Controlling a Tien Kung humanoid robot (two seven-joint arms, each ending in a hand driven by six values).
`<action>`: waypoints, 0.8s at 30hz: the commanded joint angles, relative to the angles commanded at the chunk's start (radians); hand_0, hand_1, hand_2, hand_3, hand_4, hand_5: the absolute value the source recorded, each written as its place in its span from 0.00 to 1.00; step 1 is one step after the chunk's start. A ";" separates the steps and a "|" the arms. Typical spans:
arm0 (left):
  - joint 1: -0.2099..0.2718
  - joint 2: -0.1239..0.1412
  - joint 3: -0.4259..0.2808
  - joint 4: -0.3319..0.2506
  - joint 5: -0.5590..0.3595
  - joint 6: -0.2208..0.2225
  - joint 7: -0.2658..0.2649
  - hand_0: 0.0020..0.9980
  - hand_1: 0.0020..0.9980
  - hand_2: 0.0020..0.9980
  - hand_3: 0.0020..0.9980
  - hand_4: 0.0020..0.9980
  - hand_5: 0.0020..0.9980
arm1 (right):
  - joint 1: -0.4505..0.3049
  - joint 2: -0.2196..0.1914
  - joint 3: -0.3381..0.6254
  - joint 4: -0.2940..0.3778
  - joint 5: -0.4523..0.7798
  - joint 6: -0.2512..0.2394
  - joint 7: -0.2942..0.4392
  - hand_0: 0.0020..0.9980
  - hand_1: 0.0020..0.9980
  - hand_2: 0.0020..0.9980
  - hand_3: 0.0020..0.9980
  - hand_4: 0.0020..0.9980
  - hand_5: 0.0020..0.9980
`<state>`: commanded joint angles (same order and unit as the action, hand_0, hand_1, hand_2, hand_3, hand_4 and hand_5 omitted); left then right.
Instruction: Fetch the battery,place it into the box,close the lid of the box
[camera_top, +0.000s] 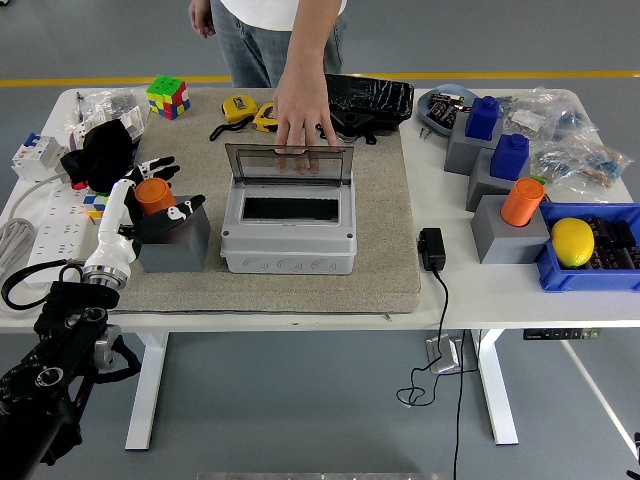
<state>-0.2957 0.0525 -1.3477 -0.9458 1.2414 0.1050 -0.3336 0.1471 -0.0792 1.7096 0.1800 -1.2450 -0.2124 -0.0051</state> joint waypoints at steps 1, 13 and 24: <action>0.000 0.000 0.001 -0.001 0.001 0.001 0.000 0.78 0.83 0.72 0.72 1.00 0.11 | 0.000 0.000 -0.001 0.000 0.001 0.000 0.000 0.86 0.79 0.75 0.78 1.00 1.00; 0.000 -0.001 0.008 -0.002 0.013 0.020 0.001 0.65 0.64 0.50 0.48 1.00 0.13 | 0.000 -0.001 0.001 0.000 0.000 -0.001 0.000 0.86 0.79 0.75 0.78 1.00 1.00; 0.003 0.000 0.014 -0.002 0.013 0.029 0.002 0.44 0.40 0.34 0.31 1.00 0.13 | -0.002 0.000 0.004 0.000 -0.001 -0.002 0.002 0.86 0.80 0.75 0.78 1.00 1.00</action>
<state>-0.2927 0.0520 -1.3338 -0.9481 1.2547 0.1341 -0.3313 0.1455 -0.0791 1.7135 0.1800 -1.2460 -0.2140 -0.0033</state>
